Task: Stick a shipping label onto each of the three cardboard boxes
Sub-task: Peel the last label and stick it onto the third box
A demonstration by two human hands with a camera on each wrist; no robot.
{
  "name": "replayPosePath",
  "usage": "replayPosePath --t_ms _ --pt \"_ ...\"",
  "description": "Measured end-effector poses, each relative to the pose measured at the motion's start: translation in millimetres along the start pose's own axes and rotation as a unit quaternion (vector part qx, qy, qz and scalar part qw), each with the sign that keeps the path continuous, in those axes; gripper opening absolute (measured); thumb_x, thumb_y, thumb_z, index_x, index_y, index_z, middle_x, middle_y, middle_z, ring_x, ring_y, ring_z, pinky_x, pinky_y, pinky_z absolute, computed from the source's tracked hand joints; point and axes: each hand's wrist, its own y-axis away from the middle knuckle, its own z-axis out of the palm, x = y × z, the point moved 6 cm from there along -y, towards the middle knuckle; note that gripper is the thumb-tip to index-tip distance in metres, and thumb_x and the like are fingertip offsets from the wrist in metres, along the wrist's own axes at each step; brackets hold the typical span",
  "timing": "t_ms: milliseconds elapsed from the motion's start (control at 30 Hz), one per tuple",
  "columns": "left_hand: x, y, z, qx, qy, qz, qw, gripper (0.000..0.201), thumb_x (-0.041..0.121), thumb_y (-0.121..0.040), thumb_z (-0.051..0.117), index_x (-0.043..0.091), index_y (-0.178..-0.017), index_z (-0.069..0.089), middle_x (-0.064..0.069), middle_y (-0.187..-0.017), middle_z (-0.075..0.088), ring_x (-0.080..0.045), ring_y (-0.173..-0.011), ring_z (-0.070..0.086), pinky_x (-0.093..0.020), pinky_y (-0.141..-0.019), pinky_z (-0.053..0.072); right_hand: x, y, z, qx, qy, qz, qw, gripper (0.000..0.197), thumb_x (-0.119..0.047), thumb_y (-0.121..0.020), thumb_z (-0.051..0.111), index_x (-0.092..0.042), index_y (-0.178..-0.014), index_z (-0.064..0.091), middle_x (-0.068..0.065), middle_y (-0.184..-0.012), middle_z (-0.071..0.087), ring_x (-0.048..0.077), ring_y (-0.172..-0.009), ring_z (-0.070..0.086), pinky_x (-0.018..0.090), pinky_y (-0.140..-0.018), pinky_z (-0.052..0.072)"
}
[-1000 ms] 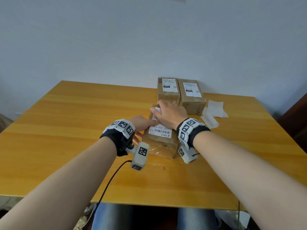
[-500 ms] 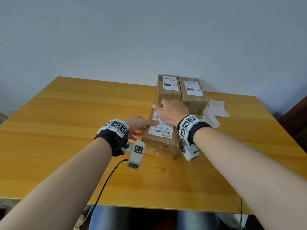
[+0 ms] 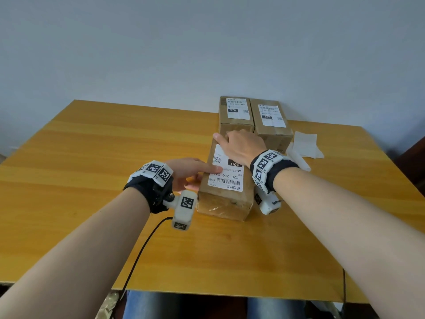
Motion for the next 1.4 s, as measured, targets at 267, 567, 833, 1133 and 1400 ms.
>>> replayPosePath --t_ms 267,567,833,1133,1400 --pt "5 2 -2 0.015 -0.011 0.004 1.000 0.046 0.029 -0.092 0.074 0.004 -0.124 0.051 0.004 -0.058 0.066 -0.009 -0.041 0.057 -0.028 -0.047 0.057 7 -17 2 0.019 -0.049 -0.006 0.999 0.075 -0.064 -0.106 0.021 -0.012 -0.058 0.044 0.004 -0.054 0.049 0.027 -0.053 0.056 0.038 -0.062 0.050" --pt "12 7 5 -0.046 -0.016 -0.011 0.999 0.020 0.027 -0.098 0.064 0.007 -0.099 0.060 0.007 -0.052 0.063 -0.007 -0.040 0.058 -0.068 -0.098 0.047 18 -39 7 0.052 -0.084 -0.052 0.994 0.079 -0.057 -0.109 0.023 -0.004 -0.056 0.048 0.011 -0.056 0.057 0.031 -0.054 0.056 0.042 -0.065 0.053" --pt "12 7 4 -0.024 -0.024 -0.004 0.999 0.026 0.029 -0.093 0.069 0.010 -0.110 0.060 0.005 -0.062 0.070 -0.011 -0.055 0.070 -0.059 -0.083 0.058 22 -36 -1 0.040 -0.130 -0.057 0.989 0.069 -0.048 -0.112 0.026 -0.006 -0.078 0.069 0.010 -0.084 0.074 0.027 -0.077 0.068 0.036 -0.076 0.049" --pt "16 2 -25 0.099 -0.109 0.020 0.989 0.052 0.058 -0.081 0.077 0.023 -0.117 0.066 0.005 -0.109 0.078 -0.020 -0.105 0.073 -0.054 -0.092 0.058 30 -9 -4 0.013 -0.037 0.032 0.999 0.081 -0.070 -0.102 0.005 -0.020 -0.103 0.070 0.002 -0.092 0.074 0.023 -0.082 0.069 0.037 -0.073 0.054" --pt "42 23 -16 0.212 -0.277 0.074 0.934 0.036 0.051 -0.101 0.053 0.023 -0.117 0.070 0.007 -0.086 0.070 -0.010 -0.076 0.066 -0.023 -0.056 0.051 24 26 -3 -0.039 -0.140 0.007 0.989 0.060 -0.068 -0.103 0.020 -0.040 -0.148 0.047 0.001 -0.150 0.051 0.023 -0.128 0.056 0.050 -0.102 0.046"
